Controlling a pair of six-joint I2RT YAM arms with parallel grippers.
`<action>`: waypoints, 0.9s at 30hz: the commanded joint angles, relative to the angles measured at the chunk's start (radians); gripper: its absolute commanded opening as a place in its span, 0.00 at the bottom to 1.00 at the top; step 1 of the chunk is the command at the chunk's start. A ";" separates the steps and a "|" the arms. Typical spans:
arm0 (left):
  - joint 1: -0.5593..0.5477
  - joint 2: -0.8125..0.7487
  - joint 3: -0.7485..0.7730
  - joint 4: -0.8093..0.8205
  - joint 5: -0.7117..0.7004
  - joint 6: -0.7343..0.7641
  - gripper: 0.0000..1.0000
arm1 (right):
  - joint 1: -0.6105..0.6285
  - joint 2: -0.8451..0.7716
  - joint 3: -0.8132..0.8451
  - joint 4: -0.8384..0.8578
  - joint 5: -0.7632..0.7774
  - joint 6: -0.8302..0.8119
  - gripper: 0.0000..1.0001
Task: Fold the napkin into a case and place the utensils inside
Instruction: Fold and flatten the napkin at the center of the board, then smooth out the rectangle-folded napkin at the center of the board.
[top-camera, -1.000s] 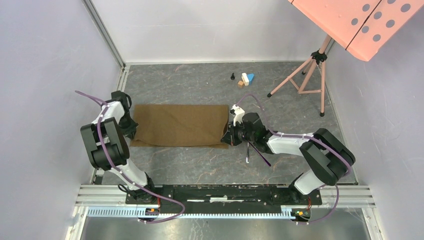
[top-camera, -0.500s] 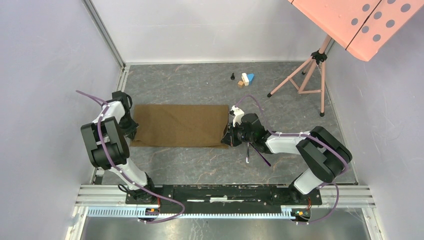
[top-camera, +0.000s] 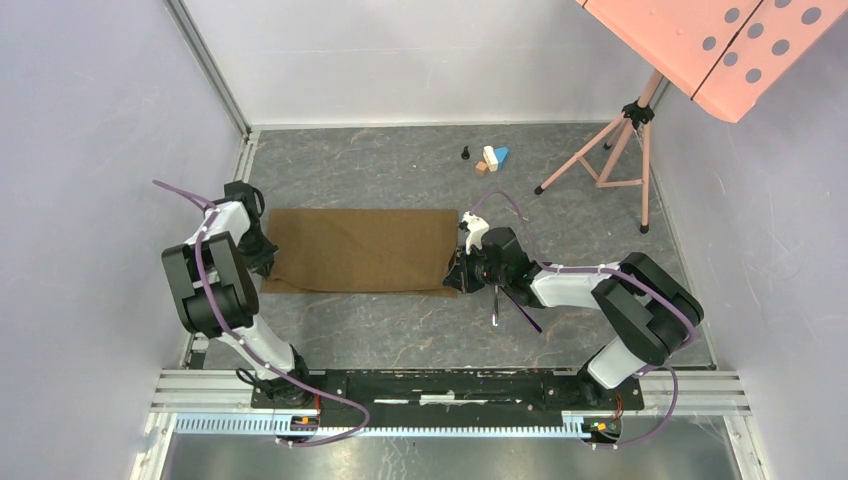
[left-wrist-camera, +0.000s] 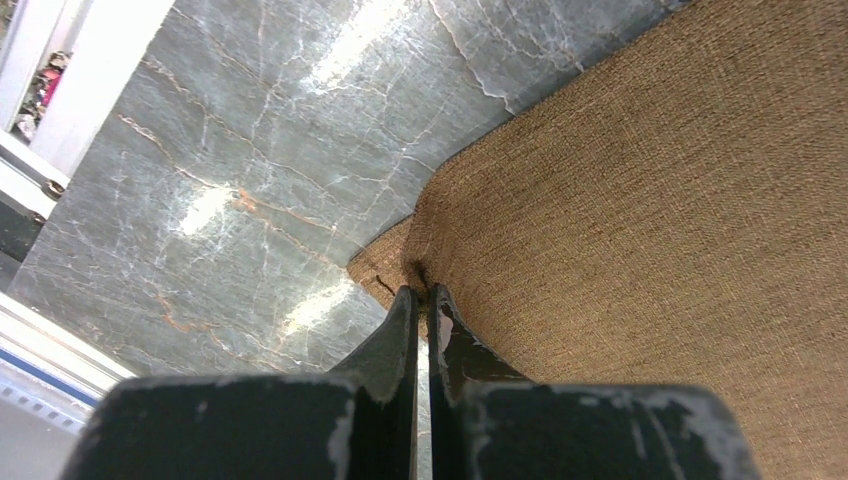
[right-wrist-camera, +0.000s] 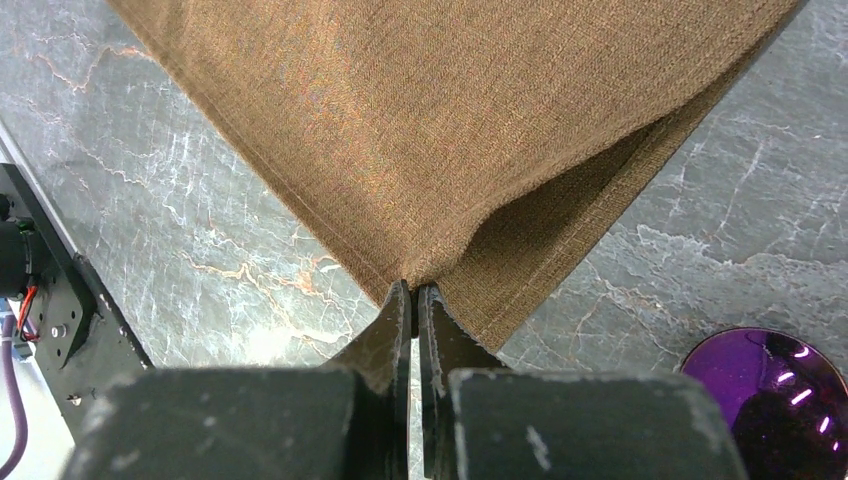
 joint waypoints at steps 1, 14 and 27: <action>-0.002 0.023 0.027 0.012 0.009 -0.011 0.02 | -0.005 0.009 0.033 0.014 0.016 -0.027 0.00; -0.009 -0.159 0.026 -0.027 -0.104 0.026 0.56 | -0.004 -0.108 0.091 -0.226 0.006 -0.137 0.44; -0.026 -0.084 0.037 0.228 0.525 0.002 0.90 | 0.019 0.064 0.249 -0.103 -0.080 -0.064 0.55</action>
